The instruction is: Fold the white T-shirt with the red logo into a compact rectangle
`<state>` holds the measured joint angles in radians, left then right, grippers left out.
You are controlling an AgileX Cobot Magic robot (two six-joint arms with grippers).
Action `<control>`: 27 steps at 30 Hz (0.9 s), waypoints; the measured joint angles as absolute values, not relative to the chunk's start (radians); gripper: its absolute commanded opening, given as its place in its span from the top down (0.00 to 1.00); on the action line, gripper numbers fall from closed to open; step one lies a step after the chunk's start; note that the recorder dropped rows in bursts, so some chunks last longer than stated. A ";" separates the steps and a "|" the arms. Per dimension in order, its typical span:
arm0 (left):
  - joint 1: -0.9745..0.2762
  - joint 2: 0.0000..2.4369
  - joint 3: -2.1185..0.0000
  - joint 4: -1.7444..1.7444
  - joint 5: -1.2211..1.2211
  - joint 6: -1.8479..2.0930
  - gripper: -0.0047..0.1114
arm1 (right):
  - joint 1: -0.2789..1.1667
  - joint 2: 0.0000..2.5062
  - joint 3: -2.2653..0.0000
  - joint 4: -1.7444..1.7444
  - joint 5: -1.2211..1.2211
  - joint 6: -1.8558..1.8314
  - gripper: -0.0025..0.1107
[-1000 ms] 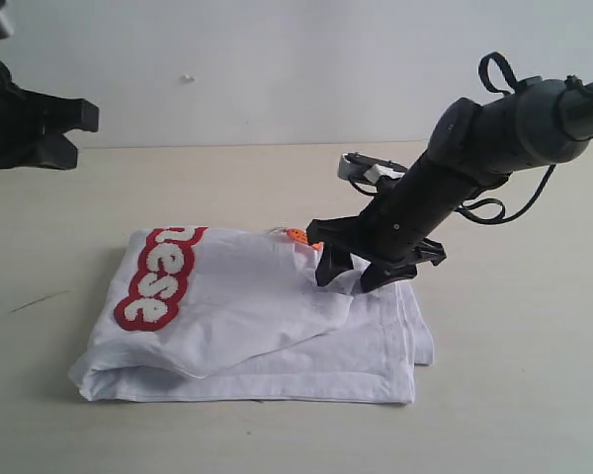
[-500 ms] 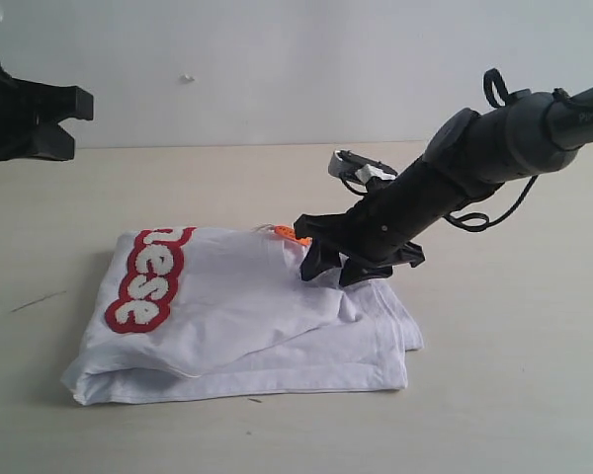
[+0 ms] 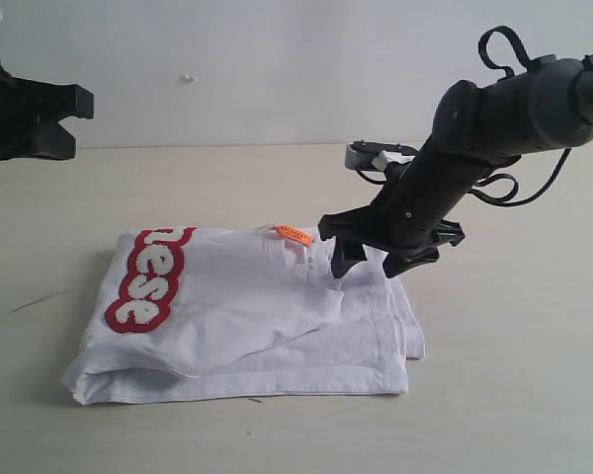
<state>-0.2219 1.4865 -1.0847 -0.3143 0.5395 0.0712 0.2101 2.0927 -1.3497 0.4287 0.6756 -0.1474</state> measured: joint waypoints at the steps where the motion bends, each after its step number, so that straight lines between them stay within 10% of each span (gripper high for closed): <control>1: -0.222 1.487 -1.085 -0.314 0.538 0.071 0.96 | 0.210 2.093 -1.350 0.461 0.682 -0.173 0.38; 27: -0.222 1.487 -1.085 -0.340 0.529 0.071 0.96 | 0.221 2.162 -1.346 0.823 0.695 -0.429 0.38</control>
<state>-0.2219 1.4865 -1.0847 -0.3401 0.5286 0.0712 0.2212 2.1617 -1.3460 0.8228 0.6952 -0.4294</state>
